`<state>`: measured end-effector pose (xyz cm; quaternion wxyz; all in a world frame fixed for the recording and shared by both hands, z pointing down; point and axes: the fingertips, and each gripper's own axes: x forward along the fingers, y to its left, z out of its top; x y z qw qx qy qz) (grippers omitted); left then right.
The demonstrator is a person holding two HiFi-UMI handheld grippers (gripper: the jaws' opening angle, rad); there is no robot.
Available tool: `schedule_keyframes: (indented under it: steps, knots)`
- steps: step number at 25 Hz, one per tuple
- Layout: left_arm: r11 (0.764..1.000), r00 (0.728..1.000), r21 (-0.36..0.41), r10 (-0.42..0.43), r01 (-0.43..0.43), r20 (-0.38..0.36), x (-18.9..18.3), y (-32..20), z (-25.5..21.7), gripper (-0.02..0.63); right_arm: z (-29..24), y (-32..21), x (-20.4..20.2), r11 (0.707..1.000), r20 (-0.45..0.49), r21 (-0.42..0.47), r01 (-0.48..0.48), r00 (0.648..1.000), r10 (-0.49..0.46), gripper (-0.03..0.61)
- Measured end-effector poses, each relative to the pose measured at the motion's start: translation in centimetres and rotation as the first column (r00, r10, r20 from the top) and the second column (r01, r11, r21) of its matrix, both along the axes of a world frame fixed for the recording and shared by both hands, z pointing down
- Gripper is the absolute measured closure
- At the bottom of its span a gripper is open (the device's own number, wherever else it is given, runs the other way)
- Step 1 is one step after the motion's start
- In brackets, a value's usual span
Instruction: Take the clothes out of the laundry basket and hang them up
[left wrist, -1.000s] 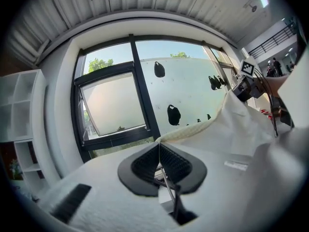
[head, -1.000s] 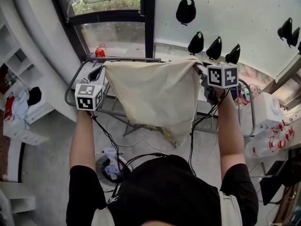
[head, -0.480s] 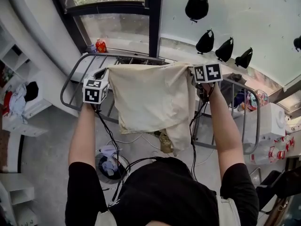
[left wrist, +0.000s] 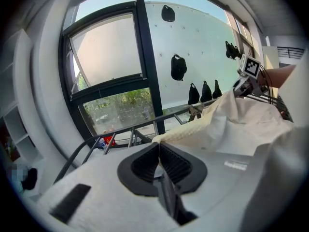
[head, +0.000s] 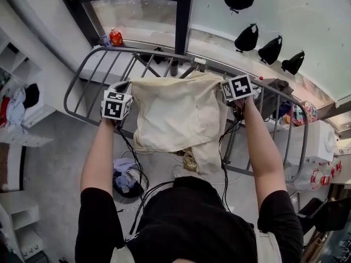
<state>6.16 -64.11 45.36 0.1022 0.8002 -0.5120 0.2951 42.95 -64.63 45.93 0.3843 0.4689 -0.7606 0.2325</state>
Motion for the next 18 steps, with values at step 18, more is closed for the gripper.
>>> schedule_keyframes:
  steps: [18]
  knots:
    - [0.984,0.987,0.140,-0.089,0.107,-0.131,-0.9,5.4,-4.1,0.578,-6.0,3.0,0.9,0.963,0.124,0.264,-0.053,0.992,0.020,0.433]
